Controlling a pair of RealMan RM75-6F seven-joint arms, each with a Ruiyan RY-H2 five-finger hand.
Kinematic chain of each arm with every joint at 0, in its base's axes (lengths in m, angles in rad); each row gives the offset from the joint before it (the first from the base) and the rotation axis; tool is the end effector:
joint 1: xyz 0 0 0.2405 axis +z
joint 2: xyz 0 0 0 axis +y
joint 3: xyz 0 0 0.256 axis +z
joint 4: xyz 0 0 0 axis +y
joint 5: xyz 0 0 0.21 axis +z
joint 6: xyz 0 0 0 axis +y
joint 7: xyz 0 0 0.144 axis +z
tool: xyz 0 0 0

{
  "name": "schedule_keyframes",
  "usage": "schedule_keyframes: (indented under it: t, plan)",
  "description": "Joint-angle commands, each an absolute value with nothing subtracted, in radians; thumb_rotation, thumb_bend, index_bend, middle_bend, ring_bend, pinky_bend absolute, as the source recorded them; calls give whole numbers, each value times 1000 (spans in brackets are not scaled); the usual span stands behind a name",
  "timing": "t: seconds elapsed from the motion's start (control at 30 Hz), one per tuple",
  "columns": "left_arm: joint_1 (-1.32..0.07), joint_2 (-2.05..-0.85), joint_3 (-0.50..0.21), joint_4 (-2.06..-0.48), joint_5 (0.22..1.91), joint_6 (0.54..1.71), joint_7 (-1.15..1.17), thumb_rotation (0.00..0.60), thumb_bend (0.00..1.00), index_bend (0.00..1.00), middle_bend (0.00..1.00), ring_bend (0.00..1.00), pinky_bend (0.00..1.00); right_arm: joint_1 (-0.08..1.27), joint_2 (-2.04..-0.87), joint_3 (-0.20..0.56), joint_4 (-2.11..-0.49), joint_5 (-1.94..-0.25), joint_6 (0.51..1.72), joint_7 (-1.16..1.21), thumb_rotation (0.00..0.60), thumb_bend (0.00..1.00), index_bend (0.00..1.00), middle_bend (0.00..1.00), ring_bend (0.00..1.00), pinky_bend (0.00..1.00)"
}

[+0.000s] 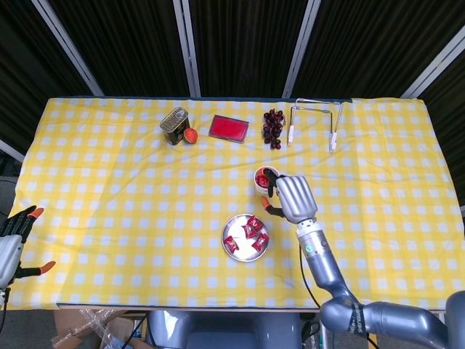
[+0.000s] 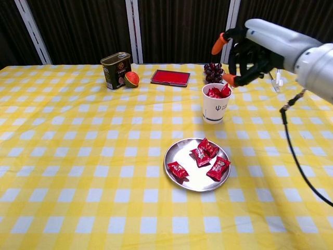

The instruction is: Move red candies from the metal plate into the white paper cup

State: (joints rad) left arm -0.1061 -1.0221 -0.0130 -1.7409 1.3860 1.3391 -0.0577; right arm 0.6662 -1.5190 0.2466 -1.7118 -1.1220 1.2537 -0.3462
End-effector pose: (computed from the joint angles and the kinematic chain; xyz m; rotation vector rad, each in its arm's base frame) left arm -0.3145 0.1752 0.1592 -1.3610 -1.1446 -0.8179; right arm -0.1149 -0.3233 0.0325 1.5780 -0.9971 1.2291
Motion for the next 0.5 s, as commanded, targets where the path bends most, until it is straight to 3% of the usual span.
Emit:
schedule_keyframes:
  t: [0.03,0.13,0.2,0.3,0.5]
  plan:
    - [-96,-1028,-12,-1729,1406,1363,-71,600,31,0,0,0,0,556,-1394,120,-1771,-1256,1345,-349,600,434,222,408,284,429]
    - [-87,-1031,-11,-1717,1428,1392,-71,600,31,0,0,0,0,474,-1309,17,-1771,-1345,1401,-353,600,441,62,155,54,209]
    - [-83,-1036,-10,-1707,1441,1407,-63,600,29,0,0,0,0,426,-1266,-34,-1772,-1369,1428,-349,600,435,2,22,0,67]
    - [-78,-1043,-5,-1693,1457,1421,-41,600,22,0,0,0,0,365,-1214,-83,-1772,-1384,1459,-324,600,419,0,0,0,0]
    - [-58,-1072,-9,-1660,1482,1485,27,600,20,0,0,0,0,256,-1154,-122,-1727,-1444,1565,-214,600,407,0,0,0,0]
